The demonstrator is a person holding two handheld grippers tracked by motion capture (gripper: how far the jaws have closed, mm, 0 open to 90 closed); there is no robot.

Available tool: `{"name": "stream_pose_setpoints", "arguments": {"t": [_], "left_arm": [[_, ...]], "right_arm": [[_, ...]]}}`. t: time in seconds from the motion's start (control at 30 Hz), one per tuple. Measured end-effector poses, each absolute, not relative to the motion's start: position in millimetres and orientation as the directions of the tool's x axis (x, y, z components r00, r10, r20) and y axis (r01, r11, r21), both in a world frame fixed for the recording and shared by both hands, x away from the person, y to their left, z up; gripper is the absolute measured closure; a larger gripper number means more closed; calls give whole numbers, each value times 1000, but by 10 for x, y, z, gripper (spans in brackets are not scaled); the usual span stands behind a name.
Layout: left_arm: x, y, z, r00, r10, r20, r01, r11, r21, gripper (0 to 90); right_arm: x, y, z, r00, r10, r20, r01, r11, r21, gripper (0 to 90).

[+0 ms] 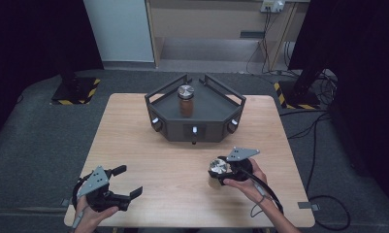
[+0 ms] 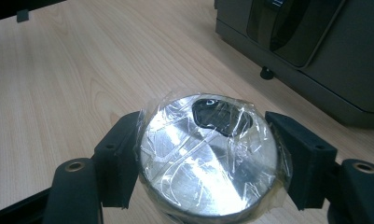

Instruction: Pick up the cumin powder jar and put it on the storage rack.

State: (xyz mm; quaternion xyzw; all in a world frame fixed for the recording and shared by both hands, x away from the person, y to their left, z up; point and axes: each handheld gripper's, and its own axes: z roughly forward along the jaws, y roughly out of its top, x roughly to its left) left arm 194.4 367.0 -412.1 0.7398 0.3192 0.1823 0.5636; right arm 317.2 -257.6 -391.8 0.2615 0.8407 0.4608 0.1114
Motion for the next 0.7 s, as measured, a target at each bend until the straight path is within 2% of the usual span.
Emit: {"name": "stream_pose_setpoints", "arguments": {"t": [0.37,0.7], "left_arm": [[1946,3669,-4121,730,677,-91,268,-162,950,23],[1948,3692,-4133,730,675,-107,273,-144,951,24]], "right_arm": [[3278,-2668,-3805,-847,526,74,341,432,835,322],[3420,-2691,-3407,-898,436,58,279,462,842,323]]}}
